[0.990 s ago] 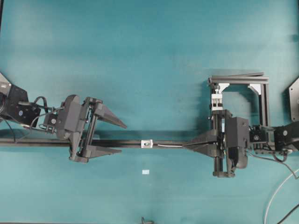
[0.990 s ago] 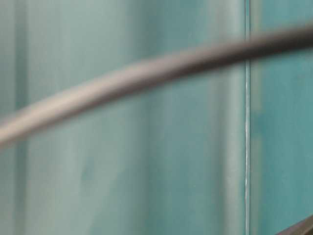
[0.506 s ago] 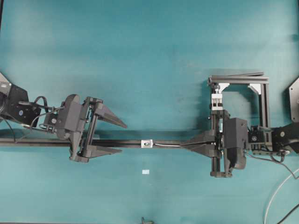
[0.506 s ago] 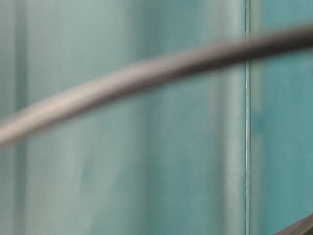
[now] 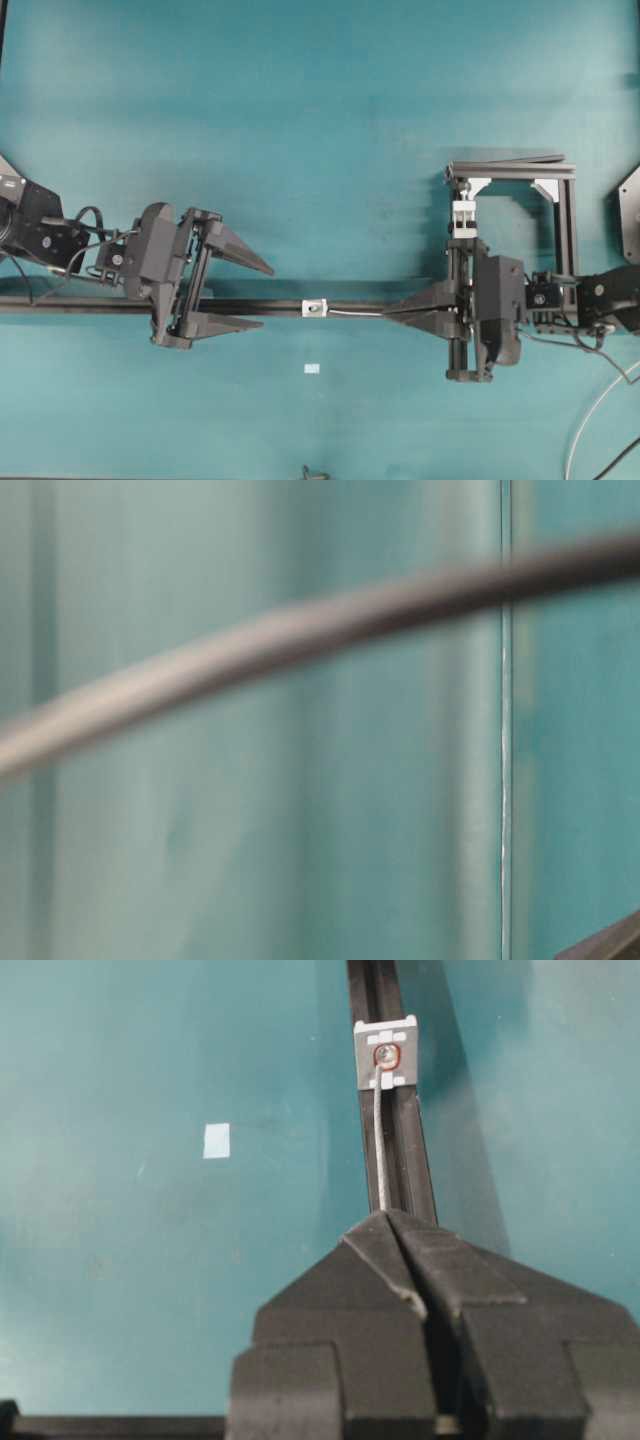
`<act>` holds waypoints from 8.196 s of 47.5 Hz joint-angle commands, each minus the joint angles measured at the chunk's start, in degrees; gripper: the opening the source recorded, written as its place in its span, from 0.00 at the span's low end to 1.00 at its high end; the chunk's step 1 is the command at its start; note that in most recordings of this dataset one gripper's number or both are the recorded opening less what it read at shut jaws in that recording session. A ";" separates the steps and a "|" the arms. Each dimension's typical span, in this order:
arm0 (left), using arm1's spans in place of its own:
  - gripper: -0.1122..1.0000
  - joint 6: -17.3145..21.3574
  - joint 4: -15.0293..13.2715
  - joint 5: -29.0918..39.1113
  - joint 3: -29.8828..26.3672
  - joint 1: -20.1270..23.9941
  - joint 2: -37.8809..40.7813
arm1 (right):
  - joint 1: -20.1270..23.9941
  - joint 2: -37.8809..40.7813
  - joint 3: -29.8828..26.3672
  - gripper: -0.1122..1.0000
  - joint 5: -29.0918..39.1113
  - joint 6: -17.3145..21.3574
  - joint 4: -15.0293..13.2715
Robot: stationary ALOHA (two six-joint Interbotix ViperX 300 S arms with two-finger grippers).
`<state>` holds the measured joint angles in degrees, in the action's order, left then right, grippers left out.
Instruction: Insert the wire through the hole in the metal fitting marked with a red label.
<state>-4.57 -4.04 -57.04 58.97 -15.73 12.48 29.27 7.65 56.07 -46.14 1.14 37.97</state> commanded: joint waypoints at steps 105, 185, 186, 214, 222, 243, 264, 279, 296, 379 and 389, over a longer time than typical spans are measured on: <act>0.62 -0.09 0.26 2.90 -2.72 0.53 -1.14 | -3.96 4.39 -7.91 0.09 -0.35 -3.25 -0.26; 0.01 -4.13 0.26 17.58 -8.44 1.85 -2.99 | -5.01 6.15 -10.11 0.09 1.14 -3.78 -0.35; 0.01 -4.13 0.26 17.58 -8.44 1.85 -2.99 | -4.92 6.06 -10.11 0.09 1.23 -3.78 -0.35; 0.01 -4.04 0.26 17.58 -8.26 1.85 -2.99 | -5.01 5.54 -9.93 0.43 1.32 -3.52 -0.26; 0.01 -4.04 0.26 17.93 -7.82 1.85 -3.34 | -5.01 3.60 -8.44 0.85 1.32 -3.60 -0.35; 0.01 -4.22 0.26 22.06 -2.81 1.85 -9.84 | -5.01 0.53 -5.54 0.85 3.69 -3.60 -0.35; 0.01 -6.06 0.26 27.69 2.81 1.85 -16.96 | -5.01 0.53 -5.10 0.85 3.69 -3.69 -0.26; 0.01 -7.12 0.26 29.79 6.94 1.41 -21.36 | -5.01 0.53 -5.01 0.85 3.78 -3.52 -0.35; 0.01 -7.12 0.53 31.55 9.05 0.53 -24.96 | -5.01 0.53 -4.92 0.85 3.78 -3.52 -0.35; 0.87 -5.98 0.79 32.70 8.26 6.94 -28.56 | -7.12 -7.12 1.67 0.84 2.11 -4.31 -0.35; 0.87 -3.52 0.88 32.52 7.73 8.61 -28.74 | -7.82 -7.29 1.76 0.84 2.02 -6.50 -0.35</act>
<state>-8.44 -3.34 -23.82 67.68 -7.82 -15.56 21.62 1.76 58.18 -43.51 -4.75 37.71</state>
